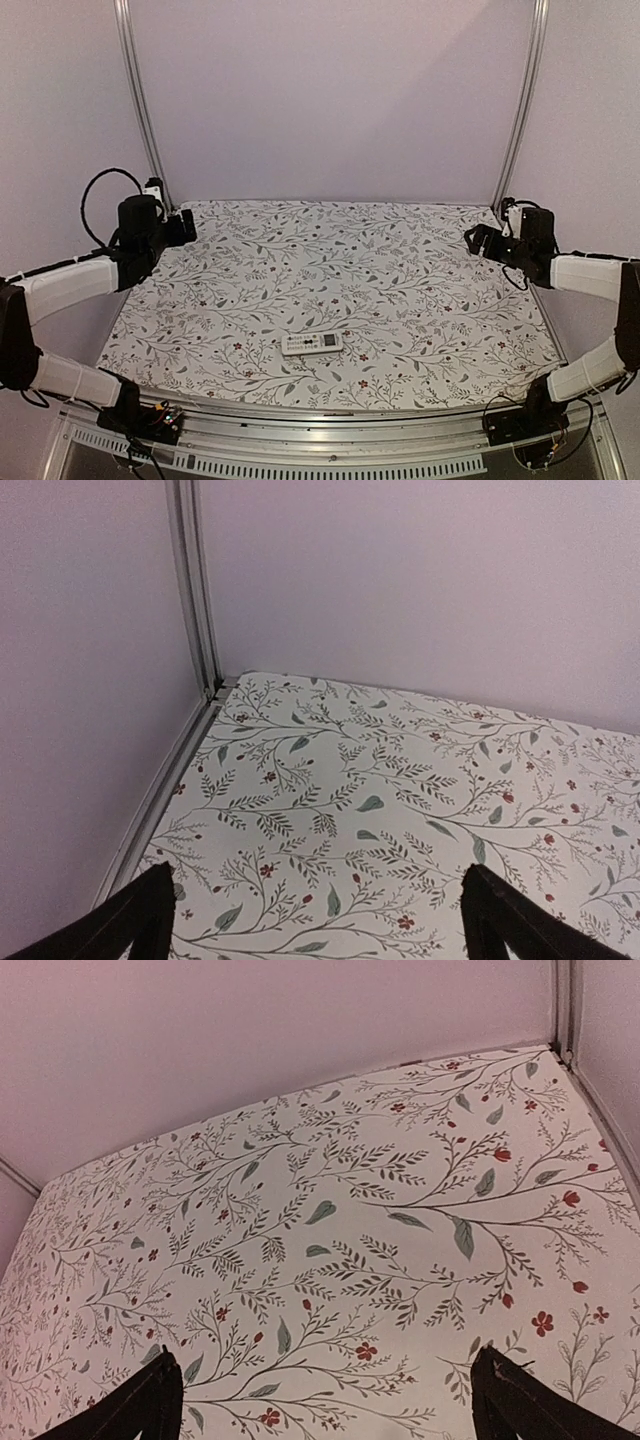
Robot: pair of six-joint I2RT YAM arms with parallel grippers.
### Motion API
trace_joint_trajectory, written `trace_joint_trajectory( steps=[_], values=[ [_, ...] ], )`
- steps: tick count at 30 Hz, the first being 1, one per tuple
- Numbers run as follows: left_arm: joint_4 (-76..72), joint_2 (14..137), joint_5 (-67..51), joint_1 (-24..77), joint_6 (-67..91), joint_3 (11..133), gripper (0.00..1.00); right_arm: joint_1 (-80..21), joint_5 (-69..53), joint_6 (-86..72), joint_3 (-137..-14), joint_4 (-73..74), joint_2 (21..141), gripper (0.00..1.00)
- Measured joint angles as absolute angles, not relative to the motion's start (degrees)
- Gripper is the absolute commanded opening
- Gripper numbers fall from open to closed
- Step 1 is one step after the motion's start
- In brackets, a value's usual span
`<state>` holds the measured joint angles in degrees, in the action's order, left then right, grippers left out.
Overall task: Load the batteries into the remote control
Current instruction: Reset both arms
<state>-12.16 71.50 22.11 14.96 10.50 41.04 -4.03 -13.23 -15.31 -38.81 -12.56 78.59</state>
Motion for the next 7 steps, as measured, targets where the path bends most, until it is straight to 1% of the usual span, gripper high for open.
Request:
trace_joint_trajectory(
  steps=[4, 7],
  values=[
    [-12.95, 71.72, 22.00, 10.92, 13.69, 39.42, 1.00, 0.10, -7.70, -17.58, -38.72, -11.46, 77.52, 0.99],
    [-14.02, 71.72, 22.96, 9.93, 14.20, 37.58, 1.00, 1.52, -5.67, -18.00, -36.88, -12.10, 77.14, 0.99]
  ],
)
